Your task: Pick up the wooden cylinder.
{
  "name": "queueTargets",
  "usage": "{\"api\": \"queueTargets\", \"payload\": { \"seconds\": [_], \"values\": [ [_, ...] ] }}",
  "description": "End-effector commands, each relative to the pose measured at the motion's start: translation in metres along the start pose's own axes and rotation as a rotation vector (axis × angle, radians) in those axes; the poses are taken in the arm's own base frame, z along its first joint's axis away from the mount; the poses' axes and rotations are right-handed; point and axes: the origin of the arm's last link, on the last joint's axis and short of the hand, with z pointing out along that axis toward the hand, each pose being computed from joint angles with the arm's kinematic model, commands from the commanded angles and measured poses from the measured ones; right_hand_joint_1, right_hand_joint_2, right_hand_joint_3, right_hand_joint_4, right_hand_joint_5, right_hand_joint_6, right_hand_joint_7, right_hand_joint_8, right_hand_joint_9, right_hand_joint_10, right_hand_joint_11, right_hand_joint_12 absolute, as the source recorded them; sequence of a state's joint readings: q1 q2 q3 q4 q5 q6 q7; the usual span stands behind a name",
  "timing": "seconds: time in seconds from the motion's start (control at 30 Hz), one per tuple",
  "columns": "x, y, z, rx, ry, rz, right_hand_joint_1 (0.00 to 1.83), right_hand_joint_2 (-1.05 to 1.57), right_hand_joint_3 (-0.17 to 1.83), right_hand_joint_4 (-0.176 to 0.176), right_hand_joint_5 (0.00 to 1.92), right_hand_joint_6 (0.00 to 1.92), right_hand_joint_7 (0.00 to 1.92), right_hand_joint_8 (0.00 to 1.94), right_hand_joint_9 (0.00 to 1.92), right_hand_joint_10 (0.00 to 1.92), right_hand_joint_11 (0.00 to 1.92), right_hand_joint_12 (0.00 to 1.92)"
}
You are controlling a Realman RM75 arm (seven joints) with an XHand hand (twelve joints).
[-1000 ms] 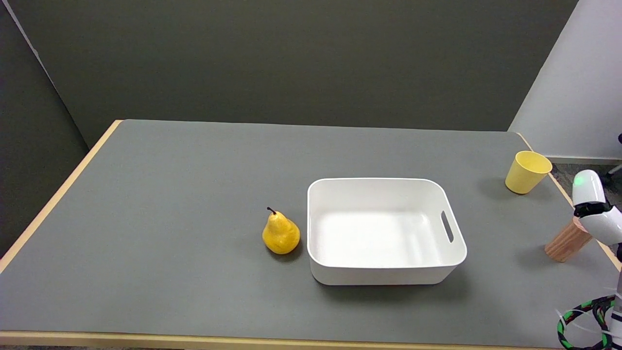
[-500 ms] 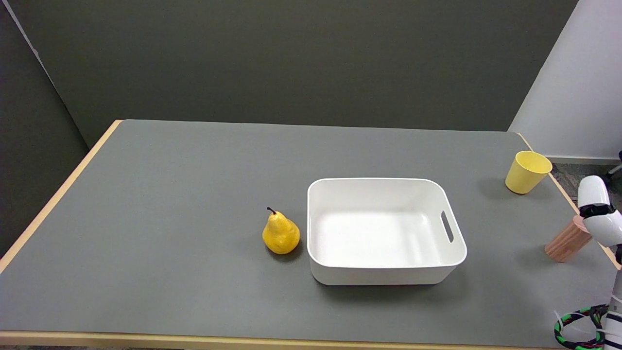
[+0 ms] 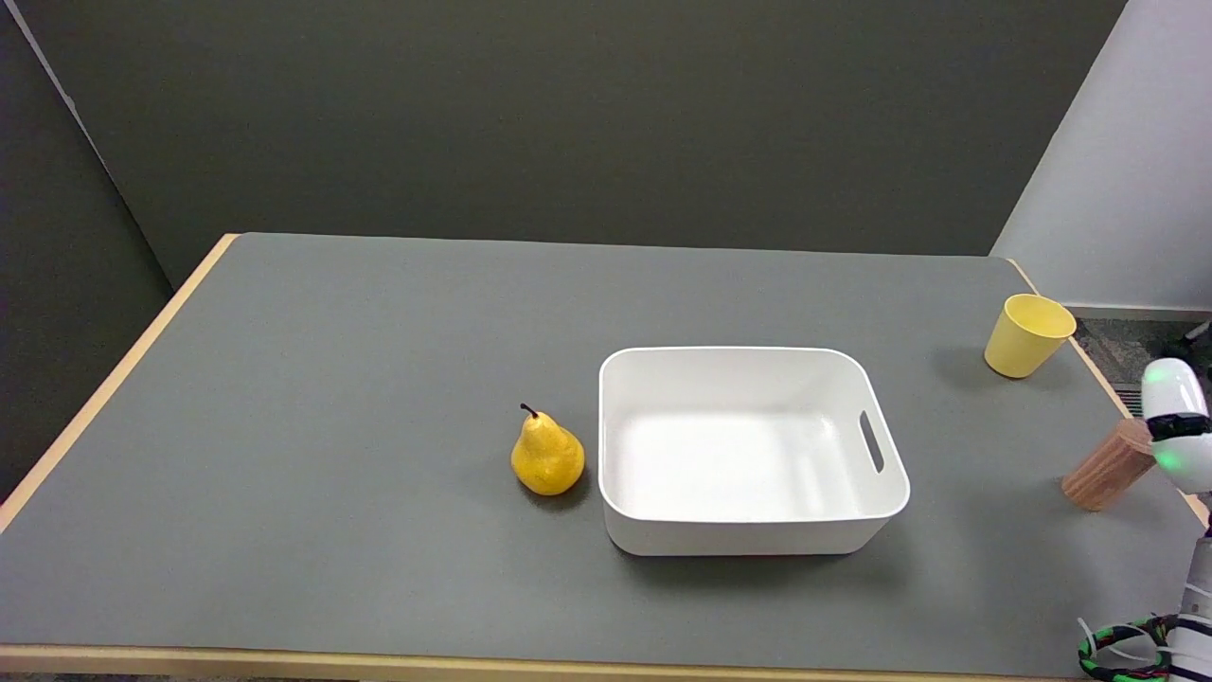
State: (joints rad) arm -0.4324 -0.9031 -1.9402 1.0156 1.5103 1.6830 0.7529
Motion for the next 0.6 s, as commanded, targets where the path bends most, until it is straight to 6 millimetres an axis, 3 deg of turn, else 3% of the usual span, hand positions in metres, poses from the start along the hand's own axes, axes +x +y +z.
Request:
{"api": "queueTargets", "payload": {
  "seconds": [0.03, 0.3, 0.6],
  "values": [
    [0.004, 0.03, 0.0, -0.074, 0.044, 0.189, 0.2, 0.65, 0.79, -0.176, 0.14, 0.51, 0.18, 0.5, 0.06, 0.72, 0.0, 1.18],
    [0.008, 0.038, 0.002, -0.092, 0.055, 0.255, 0.15, 0.61, 0.88, -0.176, 0.12, 0.53, 0.16, 0.52, 0.05, 0.7, 0.0, 1.1],
    [-0.006, 0.044, -0.005, -0.16, -0.021, 0.267, 0.13, 0.6, 0.88, -0.176, 0.11, 0.53, 0.15, 0.52, 0.04, 0.69, 0.0, 1.09]
  ]
}}
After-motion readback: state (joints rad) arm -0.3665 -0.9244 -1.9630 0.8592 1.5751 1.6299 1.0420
